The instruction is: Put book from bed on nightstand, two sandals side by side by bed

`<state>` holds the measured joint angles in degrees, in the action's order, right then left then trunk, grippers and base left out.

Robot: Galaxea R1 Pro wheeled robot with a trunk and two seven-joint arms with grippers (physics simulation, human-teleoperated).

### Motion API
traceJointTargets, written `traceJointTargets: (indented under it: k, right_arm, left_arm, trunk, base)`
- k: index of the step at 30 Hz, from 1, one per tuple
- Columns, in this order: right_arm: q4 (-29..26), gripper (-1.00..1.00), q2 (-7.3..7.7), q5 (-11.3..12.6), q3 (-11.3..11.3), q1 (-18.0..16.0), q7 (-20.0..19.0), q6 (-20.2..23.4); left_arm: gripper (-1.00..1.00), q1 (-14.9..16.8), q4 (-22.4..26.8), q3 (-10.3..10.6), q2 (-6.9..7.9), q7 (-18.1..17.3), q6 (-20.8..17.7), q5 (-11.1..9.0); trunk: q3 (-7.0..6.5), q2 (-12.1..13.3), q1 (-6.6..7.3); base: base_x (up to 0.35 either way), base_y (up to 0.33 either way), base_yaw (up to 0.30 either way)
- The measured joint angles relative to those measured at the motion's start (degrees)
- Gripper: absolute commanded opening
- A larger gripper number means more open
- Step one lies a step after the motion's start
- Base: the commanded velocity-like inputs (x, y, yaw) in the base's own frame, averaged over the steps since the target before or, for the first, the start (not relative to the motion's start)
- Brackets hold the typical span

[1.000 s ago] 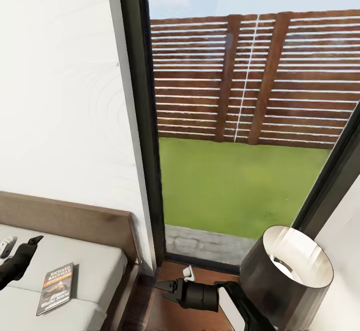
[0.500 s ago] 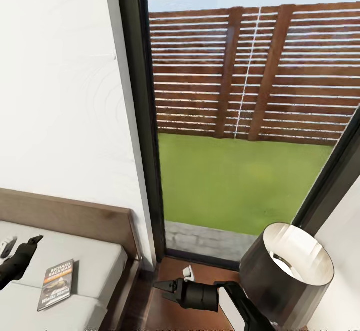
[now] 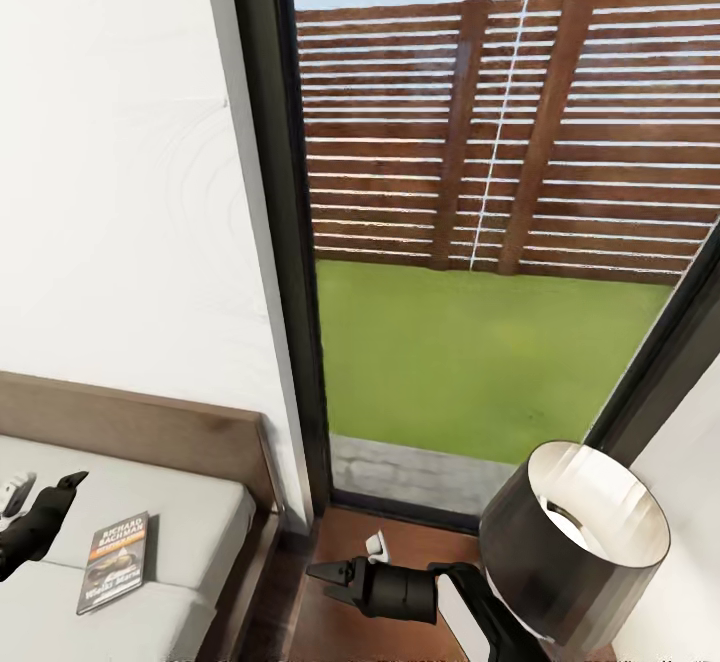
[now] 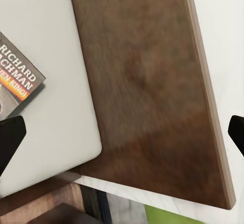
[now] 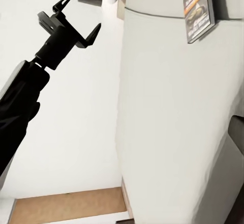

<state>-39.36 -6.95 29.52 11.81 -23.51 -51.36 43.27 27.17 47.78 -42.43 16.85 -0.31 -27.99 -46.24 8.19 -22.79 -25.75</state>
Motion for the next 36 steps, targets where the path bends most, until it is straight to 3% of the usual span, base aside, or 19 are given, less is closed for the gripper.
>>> traceJointTargets:
  k: [8,36]
  right_arm:
    - [0.0,1.0,0.0,0.0,0.0,0.0,0.0,0.0]
    - [-0.2,1.0,0.0,0.0,0.0,0.0,0.0,0.0]
  left_arm:
    - [1.0,0.0,0.1,0.1,-0.94,0.0,0.1,0.1]
    - [1.0,0.0,-0.1,0.0,-1.1,0.0,1.1,0.1]
  trunk:
    - [0.73,0.0,0.0]
    - [3.28,0.0,0.0]
  base:
    - [0.0,0.0,0.0]
    - [0.0,0.0,0.0]
